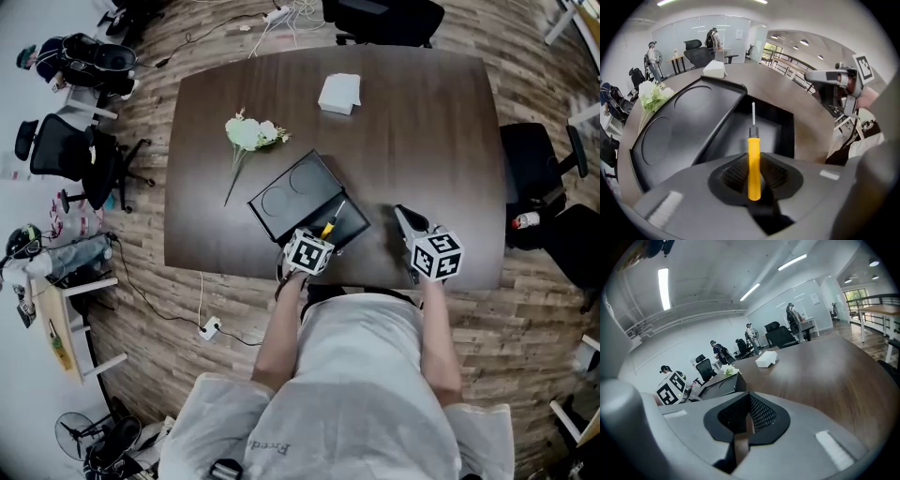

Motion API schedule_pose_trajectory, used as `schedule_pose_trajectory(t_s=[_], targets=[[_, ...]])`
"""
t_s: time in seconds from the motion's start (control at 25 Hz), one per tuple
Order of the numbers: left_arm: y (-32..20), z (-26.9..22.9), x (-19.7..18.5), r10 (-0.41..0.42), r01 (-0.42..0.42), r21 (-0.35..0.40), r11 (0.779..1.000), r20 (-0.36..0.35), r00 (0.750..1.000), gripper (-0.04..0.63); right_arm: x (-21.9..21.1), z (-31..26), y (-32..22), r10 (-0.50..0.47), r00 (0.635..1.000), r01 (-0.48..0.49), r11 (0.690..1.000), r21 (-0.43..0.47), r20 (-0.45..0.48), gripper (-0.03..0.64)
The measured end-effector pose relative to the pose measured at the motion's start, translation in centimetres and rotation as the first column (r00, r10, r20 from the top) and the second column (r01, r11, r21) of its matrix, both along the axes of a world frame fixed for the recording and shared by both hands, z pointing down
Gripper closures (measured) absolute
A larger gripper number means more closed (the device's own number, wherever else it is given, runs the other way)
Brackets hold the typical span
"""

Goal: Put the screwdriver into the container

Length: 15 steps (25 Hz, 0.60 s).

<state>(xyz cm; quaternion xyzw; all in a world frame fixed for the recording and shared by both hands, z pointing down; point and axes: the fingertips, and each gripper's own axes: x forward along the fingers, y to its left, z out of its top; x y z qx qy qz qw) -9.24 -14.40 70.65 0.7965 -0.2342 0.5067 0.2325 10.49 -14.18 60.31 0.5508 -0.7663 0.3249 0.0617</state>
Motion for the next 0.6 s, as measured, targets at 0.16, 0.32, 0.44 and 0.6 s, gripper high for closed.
schedule_pose_trajectory(t_s=[0.16,0.32,0.44,0.6], targets=[[0.0,1.6,-0.3,0.003,-0.001,-0.050,0.999,0.037,0.999,0.462,0.8,0.5,1.4,0.009,0.999,-0.010,1.000,-0.023,-0.037,0.617],[-0.1,1.7,0.6,0.020,-0.018,-0.055,0.998,0.043,0.999,0.462,1.1,1.1,2.3,-0.023,0.996,0.018,0.999,-0.051,-0.088,0.617],[-0.4,1.7,0.8,0.029,-0.027,-0.043,0.999,0.046,0.999,0.462,0.4,1.2,2.3,-0.060,0.993,0.054,0.997,-0.059,-0.103,0.617],[-0.1,2.3,1.4,0.061,-0.058,-0.066,0.996,0.034,0.998,0.462,-1.2,1.5,2.0,-0.120,0.987,0.113,0.991,-0.065,-0.108,0.617]])
